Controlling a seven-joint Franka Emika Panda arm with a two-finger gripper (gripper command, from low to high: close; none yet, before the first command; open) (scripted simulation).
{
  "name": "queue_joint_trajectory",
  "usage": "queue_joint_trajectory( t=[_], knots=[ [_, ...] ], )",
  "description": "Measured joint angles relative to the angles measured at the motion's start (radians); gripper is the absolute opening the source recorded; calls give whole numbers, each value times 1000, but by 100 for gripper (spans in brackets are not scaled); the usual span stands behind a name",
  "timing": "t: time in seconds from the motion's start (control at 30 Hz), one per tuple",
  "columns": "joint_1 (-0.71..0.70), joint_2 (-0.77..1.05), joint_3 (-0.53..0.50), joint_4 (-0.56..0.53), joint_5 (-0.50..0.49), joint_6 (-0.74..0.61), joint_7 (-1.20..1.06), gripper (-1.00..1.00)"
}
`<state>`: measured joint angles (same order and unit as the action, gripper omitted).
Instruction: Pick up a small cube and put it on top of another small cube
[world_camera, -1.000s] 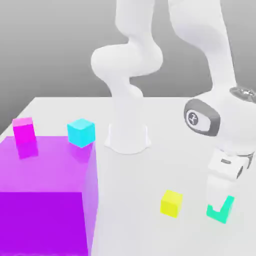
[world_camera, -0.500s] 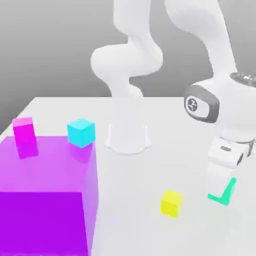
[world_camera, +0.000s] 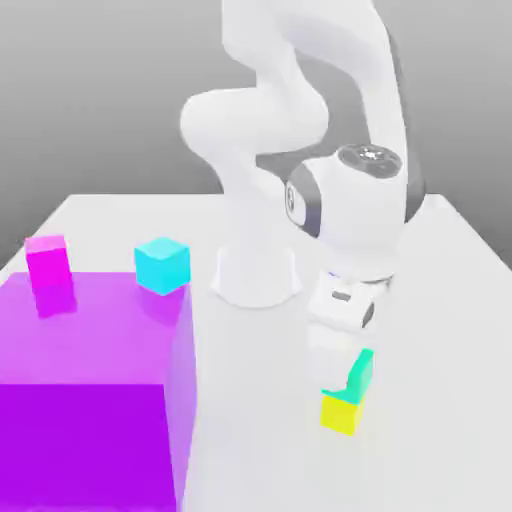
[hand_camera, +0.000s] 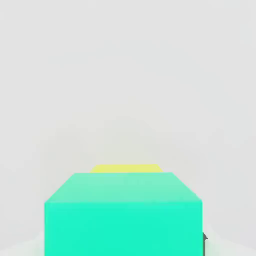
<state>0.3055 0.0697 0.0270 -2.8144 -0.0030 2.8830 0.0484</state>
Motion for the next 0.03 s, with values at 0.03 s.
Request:
queue_joint_trajectory(
  t=[0.03],
  knots=[
    [0, 0, 0, 0, 0, 0, 0, 100]
  ],
)
